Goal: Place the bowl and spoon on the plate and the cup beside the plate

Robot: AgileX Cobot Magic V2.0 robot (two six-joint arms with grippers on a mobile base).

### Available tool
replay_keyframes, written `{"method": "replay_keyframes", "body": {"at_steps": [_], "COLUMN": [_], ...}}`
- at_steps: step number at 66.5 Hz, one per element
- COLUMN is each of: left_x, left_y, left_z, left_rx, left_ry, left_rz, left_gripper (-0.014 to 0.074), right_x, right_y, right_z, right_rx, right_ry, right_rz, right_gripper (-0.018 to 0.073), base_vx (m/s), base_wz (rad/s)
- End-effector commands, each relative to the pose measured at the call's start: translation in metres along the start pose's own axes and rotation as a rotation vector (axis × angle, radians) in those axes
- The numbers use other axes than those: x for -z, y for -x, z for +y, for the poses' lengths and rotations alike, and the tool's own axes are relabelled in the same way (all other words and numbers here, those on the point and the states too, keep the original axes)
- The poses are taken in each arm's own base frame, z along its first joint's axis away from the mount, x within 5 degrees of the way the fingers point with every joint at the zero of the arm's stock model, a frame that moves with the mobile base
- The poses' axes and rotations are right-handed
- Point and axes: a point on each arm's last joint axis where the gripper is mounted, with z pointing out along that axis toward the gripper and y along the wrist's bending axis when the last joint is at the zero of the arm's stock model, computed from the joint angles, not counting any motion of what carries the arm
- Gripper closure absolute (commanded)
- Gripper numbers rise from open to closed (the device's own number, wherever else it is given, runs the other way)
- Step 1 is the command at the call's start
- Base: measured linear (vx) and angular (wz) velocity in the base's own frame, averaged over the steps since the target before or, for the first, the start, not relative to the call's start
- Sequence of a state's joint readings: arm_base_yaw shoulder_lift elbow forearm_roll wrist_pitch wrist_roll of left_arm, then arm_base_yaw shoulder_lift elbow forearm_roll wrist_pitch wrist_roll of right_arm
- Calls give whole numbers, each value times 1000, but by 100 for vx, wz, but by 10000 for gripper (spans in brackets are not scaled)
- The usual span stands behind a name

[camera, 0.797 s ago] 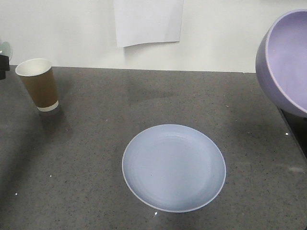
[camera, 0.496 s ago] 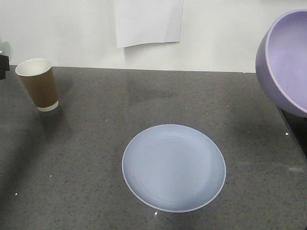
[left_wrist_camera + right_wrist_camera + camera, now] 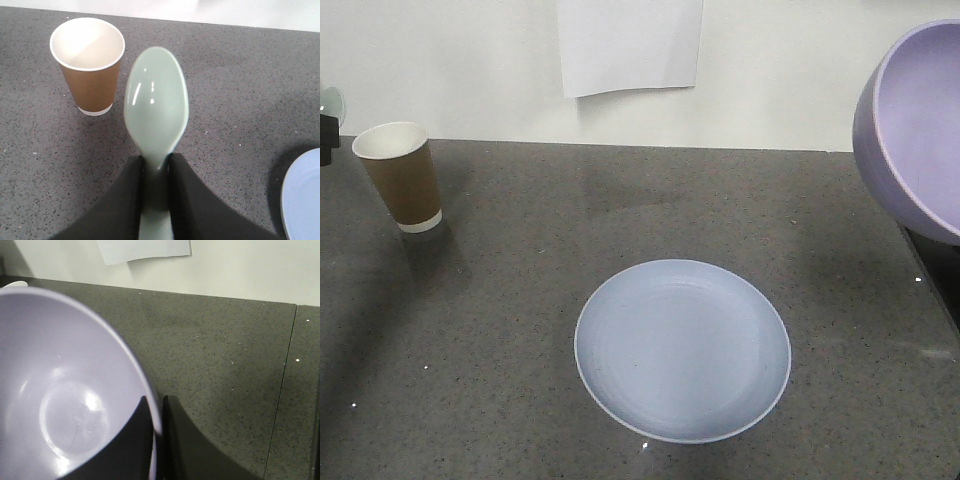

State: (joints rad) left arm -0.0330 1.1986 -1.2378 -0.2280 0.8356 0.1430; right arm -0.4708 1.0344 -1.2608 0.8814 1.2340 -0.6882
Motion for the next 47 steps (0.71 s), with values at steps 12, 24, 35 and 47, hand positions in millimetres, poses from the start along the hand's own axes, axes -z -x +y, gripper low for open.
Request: {"method": "replay_keyframes", "body": {"at_steps": [12, 24, 35, 47], "left_x": [13, 13, 13, 13], "left_y": [10, 10, 10, 10], "left_z": [-4, -4, -4, -4], "left_rx": [7, 7, 7, 7], "left_ry": [-12, -12, -12, -12], "left_rz": [-97, -97, -97, -97], "left_gripper": [602, 602, 602, 602], "right_x": [9, 9, 9, 9], "right_y": [11, 11, 11, 11], "right_z": [8, 8, 8, 8], "right_rx": [17, 17, 17, 17], "right_ry": [3, 3, 3, 3], "right_rz": [-91, -91, -91, -91], "right_gripper": [564, 564, 564, 564], "base_vx": [0, 0, 0, 0], "base_wz": [0, 0, 0, 0]}}
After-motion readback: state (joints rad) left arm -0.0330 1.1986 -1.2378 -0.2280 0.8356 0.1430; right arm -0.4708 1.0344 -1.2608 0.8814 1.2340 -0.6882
